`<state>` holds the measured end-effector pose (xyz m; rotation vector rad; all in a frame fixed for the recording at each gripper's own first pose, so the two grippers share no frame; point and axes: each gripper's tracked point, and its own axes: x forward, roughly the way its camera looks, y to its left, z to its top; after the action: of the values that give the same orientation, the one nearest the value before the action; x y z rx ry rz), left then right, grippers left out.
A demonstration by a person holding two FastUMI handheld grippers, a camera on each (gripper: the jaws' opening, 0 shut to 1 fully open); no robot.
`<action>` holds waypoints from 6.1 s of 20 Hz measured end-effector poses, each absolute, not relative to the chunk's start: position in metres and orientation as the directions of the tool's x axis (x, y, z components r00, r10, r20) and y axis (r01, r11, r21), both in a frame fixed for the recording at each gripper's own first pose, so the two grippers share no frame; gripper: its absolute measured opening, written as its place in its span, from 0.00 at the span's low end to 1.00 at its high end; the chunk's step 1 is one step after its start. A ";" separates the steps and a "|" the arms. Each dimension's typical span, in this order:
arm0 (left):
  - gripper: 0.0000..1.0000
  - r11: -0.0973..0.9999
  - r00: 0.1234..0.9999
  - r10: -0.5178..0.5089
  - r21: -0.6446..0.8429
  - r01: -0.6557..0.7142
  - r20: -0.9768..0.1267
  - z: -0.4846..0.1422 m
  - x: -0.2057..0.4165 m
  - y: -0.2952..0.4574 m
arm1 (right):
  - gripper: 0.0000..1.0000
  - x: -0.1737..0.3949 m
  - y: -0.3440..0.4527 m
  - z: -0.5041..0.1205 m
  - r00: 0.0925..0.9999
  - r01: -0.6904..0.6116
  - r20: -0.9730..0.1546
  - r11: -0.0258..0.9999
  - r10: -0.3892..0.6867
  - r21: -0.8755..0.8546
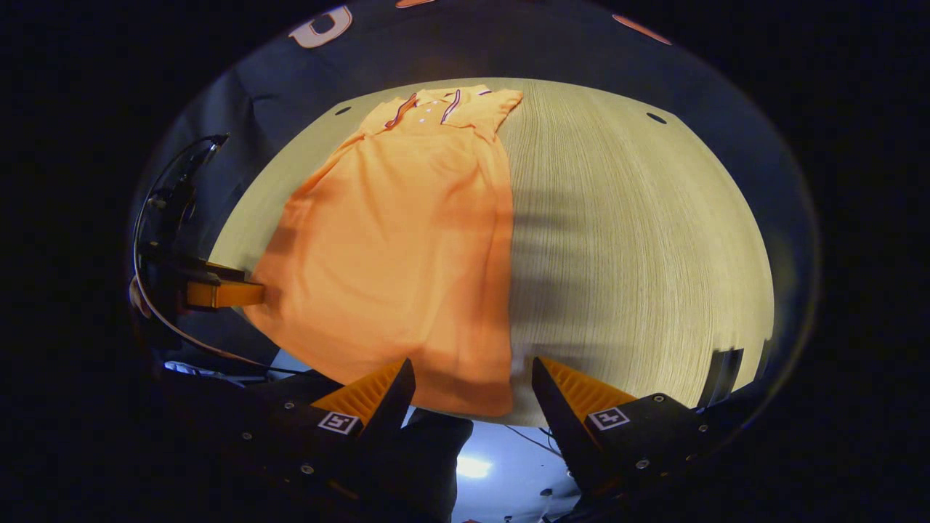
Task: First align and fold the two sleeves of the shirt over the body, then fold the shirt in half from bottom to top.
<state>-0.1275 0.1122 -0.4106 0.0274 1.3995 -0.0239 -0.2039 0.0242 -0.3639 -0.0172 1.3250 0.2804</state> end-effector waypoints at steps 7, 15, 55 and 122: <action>0.98 0.995 0.155 0.036 0.049 0.083 -0.987 -0.416 -0.134 0.109 | 0.94 -0.216 0.031 -0.384 0.219 -0.236 -0.961 0.965 0.169 0.116; 0.97 0.996 0.176 0.037 0.052 0.079 -0.984 -0.415 -0.134 0.107 | 0.53 -0.210 0.017 -0.387 0.183 -0.176 -0.979 0.982 0.093 0.060; 0.07 0.993 0.500 -0.097 -0.114 -0.004 -0.860 -0.325 -0.019 0.071 | 0.05 -0.103 0.089 -0.296 0.387 -0.105 -0.721 0.804 0.575 0.585; 0.99 0.999 0.752 -0.020 -0.051 -0.019 -0.659 -0.269 0.346 0.159 | 0.99 0.261 0.088 -0.275 0.699 -0.012 -0.697 0.977 0.161 0.214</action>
<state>0.3459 0.1594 -0.2690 -0.0554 0.7195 -0.0006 0.2606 0.0881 -0.2745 0.1996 0.7924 0.0972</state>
